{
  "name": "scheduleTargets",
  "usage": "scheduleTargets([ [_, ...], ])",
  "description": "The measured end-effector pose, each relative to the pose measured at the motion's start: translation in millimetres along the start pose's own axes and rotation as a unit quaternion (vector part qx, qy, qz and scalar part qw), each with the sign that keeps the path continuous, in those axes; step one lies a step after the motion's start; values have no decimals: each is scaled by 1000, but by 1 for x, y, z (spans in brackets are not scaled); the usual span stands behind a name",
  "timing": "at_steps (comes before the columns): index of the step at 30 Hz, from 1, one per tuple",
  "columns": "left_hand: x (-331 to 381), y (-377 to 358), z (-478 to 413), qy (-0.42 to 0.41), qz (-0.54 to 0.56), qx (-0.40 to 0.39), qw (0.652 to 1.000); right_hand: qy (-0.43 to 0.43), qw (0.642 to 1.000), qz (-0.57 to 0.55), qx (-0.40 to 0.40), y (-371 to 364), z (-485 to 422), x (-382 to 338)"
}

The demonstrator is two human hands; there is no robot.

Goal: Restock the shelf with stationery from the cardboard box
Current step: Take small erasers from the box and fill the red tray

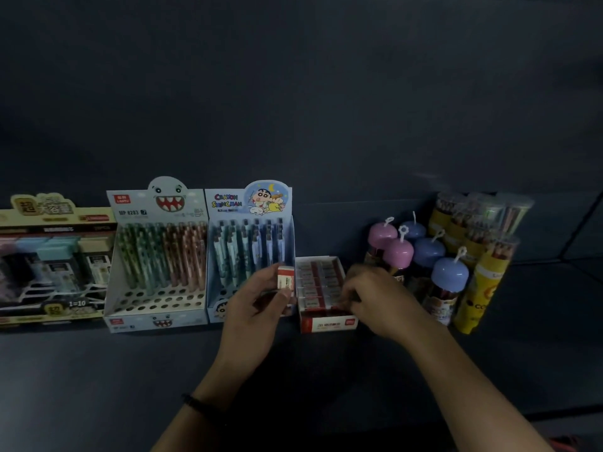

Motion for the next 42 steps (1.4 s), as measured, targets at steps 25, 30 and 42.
scheduleTargets([
  [25,-12,-4,0,58,71,-22,996,197,952,-188,140,26,23,-50],
  [30,-8,9,-3,37,-18,46,998,106,965,-207,123,23,16,-28],
  [42,-5,-2,6,-45,-184,-68,980,65,993,-89,-36,-12,10,-41],
])
Point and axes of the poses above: each hand's wrist, its own z-axis away from the middle knuckle, its own y-axis out of the back of the hand, x = y × z, the point moved 6 cm from there along -z, towards the middle knuckle, and after that the axes turned 8 degrees about -z, right-handed, at the moved point
